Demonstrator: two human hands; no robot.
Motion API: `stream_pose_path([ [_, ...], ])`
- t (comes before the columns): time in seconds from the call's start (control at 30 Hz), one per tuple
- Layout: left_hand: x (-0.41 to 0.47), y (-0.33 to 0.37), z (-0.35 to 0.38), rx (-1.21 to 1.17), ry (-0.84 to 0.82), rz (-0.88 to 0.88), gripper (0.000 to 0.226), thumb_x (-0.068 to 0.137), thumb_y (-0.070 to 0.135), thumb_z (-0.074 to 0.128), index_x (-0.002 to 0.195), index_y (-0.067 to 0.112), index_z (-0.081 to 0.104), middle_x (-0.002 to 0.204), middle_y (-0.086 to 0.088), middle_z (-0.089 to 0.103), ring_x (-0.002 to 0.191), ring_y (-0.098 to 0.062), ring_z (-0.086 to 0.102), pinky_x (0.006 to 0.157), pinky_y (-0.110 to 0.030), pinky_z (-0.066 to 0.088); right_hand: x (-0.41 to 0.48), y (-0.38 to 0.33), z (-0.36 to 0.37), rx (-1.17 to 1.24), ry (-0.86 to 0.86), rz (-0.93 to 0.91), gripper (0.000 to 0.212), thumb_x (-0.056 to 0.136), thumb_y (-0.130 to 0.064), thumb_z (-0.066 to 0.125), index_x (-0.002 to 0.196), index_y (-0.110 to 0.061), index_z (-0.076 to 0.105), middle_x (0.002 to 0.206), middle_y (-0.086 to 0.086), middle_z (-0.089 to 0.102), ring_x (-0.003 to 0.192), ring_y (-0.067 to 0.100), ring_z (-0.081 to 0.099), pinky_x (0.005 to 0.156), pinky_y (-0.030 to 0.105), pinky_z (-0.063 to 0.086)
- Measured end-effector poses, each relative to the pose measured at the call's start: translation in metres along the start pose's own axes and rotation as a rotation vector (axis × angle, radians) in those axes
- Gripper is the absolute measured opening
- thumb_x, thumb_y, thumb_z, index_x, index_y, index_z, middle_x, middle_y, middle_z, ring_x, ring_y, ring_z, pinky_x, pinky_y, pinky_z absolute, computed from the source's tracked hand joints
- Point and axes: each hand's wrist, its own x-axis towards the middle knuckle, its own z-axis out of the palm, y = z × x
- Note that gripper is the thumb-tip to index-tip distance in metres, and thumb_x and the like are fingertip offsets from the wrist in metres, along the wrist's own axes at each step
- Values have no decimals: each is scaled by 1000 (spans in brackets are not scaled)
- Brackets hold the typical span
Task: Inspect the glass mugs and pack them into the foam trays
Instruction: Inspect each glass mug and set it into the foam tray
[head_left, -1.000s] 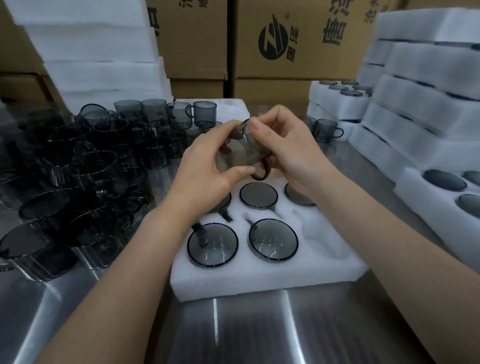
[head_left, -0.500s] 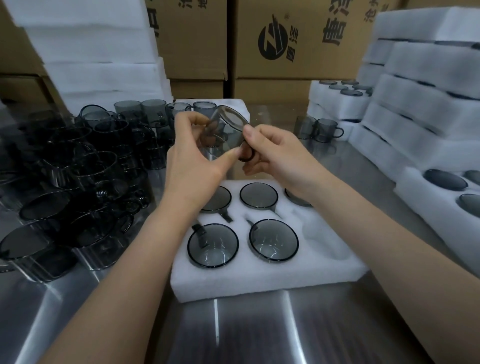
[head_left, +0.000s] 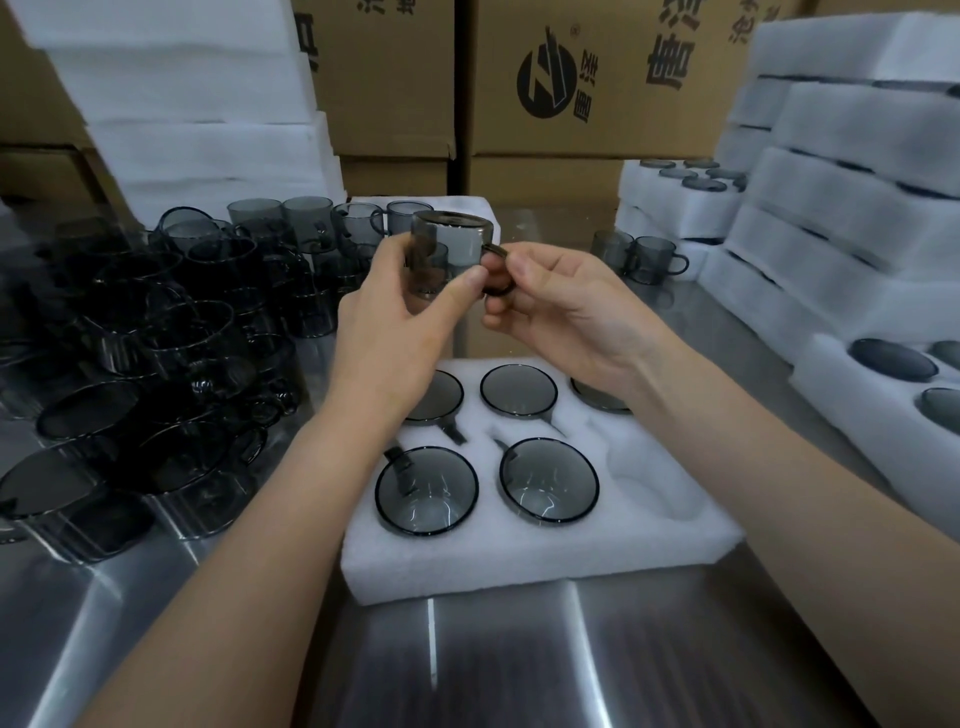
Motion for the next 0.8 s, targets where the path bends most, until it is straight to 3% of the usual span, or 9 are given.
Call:
stream_pose_path([
  [0.1, 0, 1, -1, -6, 16, 0, 31, 87, 52, 64, 108, 32, 56, 88, 21, 65, 83, 13, 60, 71, -4, 43, 0, 2, 0, -19, -44, -65, 21, 83, -11, 56, 100, -1, 64, 87, 6, 67, 75, 15, 60, 75, 28, 54],
  [0.3, -1, 2, 0, -58, -3, -33, 55, 74, 73, 51, 102, 26, 59, 92, 4, 71, 89, -11, 68, 85, -38, 54, -1, 2, 1, -101, -54, -148, 20, 83, -7, 58, 100, -2, 66, 81, 3, 67, 70, 11, 61, 75, 29, 56],
  [0.47, 0, 1, 0, -187, -54, -70, 49, 76, 70, 50, 89, 25, 62, 84, -4, 74, 80, -19, 73, 85, -49, 56, -2, 3, 0, -257, -25, -208, 18, 89, 3, 58, 103, -2, 67, 87, 4, 58, 66, 15, 62, 72, 33, 56],
  [0.57, 1, 0, 0, -220, -88, -77, 63, 75, 71, 49, 99, 15, 65, 83, -6, 74, 76, -19, 74, 84, -48, 57, -1, 4, 2, -328, 32, -235, 14, 89, -6, 59, 96, -7, 72, 83, 2, 57, 59, 18, 59, 65, 33, 54],
  [0.7, 0, 1, 1, -248, -94, -42, 46, 76, 64, 56, 98, 25, 60, 94, 0, 72, 86, -20, 72, 84, -53, 56, -1, 3, 4, -280, 29, -164, 30, 96, -24, 50, 77, -17, 73, 72, 3, 61, 56, 16, 52, 59, 29, 49],
  [0.8, 0, 1, 1, -249, -83, 4, 42, 76, 56, 61, 110, 31, 56, 105, 8, 69, 100, -15, 67, 89, -54, 53, 0, 1, 4, -256, -17, -47, 41, 98, -32, 44, 65, -20, 66, 68, -3, 58, 60, 15, 51, 64, 27, 46],
])
